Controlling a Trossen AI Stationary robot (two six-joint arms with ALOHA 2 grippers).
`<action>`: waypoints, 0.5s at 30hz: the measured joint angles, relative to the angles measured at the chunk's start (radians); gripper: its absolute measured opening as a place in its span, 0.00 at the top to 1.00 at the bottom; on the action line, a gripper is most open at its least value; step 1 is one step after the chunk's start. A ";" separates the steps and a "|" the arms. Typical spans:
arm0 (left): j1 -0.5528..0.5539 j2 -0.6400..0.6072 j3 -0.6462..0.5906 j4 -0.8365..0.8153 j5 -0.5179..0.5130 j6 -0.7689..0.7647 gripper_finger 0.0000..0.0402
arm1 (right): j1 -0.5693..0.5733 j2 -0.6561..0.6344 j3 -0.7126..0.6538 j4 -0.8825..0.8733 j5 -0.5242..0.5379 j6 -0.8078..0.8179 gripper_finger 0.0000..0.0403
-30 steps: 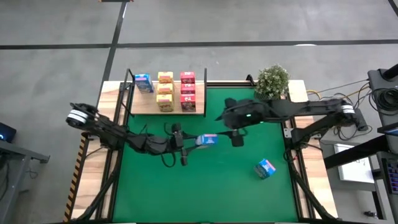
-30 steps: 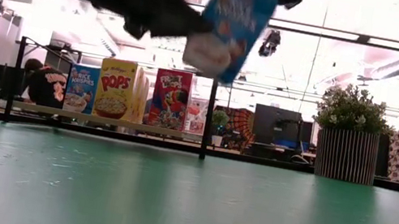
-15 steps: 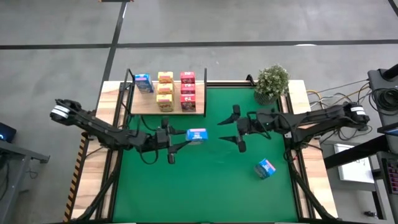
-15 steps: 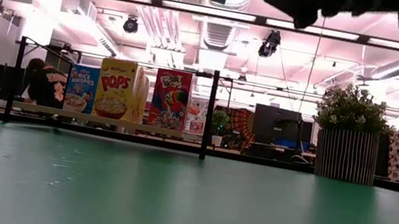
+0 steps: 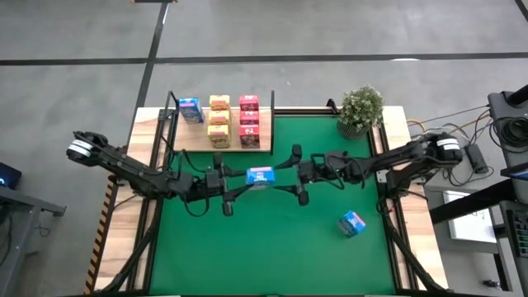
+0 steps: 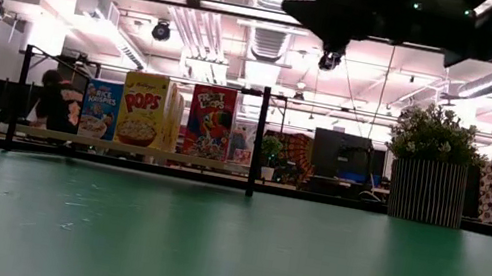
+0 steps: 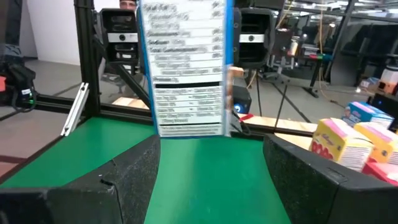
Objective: Stack cereal on shelf
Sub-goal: Put the top blue cereal box aligned with the blue cereal box on the shelf
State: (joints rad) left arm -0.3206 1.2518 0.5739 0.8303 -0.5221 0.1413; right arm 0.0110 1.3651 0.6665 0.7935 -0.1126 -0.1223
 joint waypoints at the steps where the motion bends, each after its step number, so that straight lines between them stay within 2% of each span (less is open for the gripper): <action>1: 0.001 0.000 0.000 0.000 -0.006 0.000 0.61 | 0.000 0.013 0.010 0.004 -0.001 0.000 0.32; 7: 0.002 0.002 0.000 0.000 -0.021 0.008 0.61 | 0.000 0.070 0.067 0.005 -0.004 -0.009 0.33; 15: 0.002 0.003 0.000 0.000 -0.022 0.008 0.61 | 0.000 0.070 0.077 0.005 -0.004 -0.020 0.39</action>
State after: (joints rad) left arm -0.3187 1.2545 0.5739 0.8299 -0.5442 0.1497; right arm 0.0113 1.4349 0.7433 0.7986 -0.1162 -0.1420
